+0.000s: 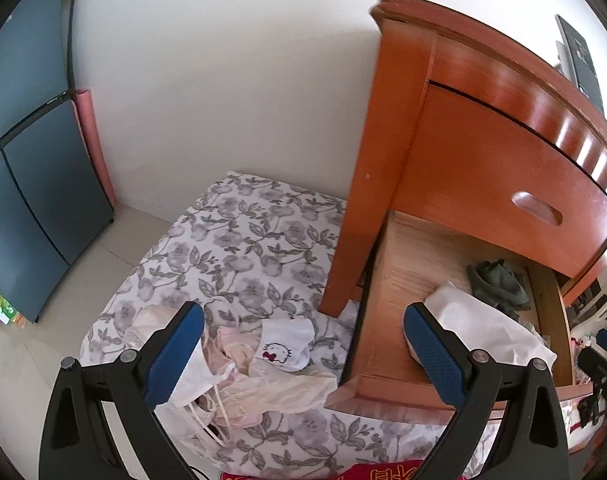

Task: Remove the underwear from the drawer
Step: 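Move both tools back over the open nightstand drawer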

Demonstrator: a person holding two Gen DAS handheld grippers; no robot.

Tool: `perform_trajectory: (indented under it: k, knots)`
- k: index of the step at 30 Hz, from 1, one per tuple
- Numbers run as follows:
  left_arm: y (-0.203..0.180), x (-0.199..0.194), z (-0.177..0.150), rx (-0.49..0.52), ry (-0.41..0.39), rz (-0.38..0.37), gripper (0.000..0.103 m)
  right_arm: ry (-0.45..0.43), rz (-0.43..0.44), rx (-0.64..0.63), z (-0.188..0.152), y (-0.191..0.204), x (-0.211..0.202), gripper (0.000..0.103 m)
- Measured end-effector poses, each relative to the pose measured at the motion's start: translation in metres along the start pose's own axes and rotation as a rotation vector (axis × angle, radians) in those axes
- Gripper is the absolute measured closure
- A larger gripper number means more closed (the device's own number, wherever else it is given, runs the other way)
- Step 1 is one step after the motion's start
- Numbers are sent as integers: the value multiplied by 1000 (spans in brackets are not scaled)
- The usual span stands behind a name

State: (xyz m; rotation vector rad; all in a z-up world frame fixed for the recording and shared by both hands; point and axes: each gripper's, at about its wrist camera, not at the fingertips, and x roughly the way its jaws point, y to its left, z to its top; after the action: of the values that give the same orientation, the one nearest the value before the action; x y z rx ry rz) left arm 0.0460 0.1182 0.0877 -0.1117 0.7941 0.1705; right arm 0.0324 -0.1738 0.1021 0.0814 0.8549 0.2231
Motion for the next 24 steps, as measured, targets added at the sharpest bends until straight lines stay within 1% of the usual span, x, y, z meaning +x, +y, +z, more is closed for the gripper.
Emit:
perform_trajectory:
  k: [4, 6, 9, 11, 14, 19, 21, 24]
  knots:
    - [-13, 2, -3, 21, 5, -19, 3, -7, -32, 70, -10, -30, -10, 0]
    - [-21, 2, -4, 38, 1, -34, 3, -3, -38, 84, -14, -38, -9, 0]
    - [-34, 2, -7, 79, -30, -56, 3, 4, -40, 104, -20, -49, -10, 0]
    - [-44, 1, -9, 118, -57, -54, 3, 7, -41, 109, -22, -52, -9, 0]
    - [-53, 0, -10, 151, -72, -70, 3, 16, -38, 111, -23, -56, -5, 0]
    - [-68, 3, -6, 182, -66, -135, 2, 20, -27, 102, -21, -56, 1, 0]
    - [-74, 4, -6, 197, -64, -146, 2, 24, -24, 102, -21, -57, 4, 0]
    - [-85, 10, -5, 227, -30, -181, 2, 37, -22, 92, -19, -59, 10, 0]
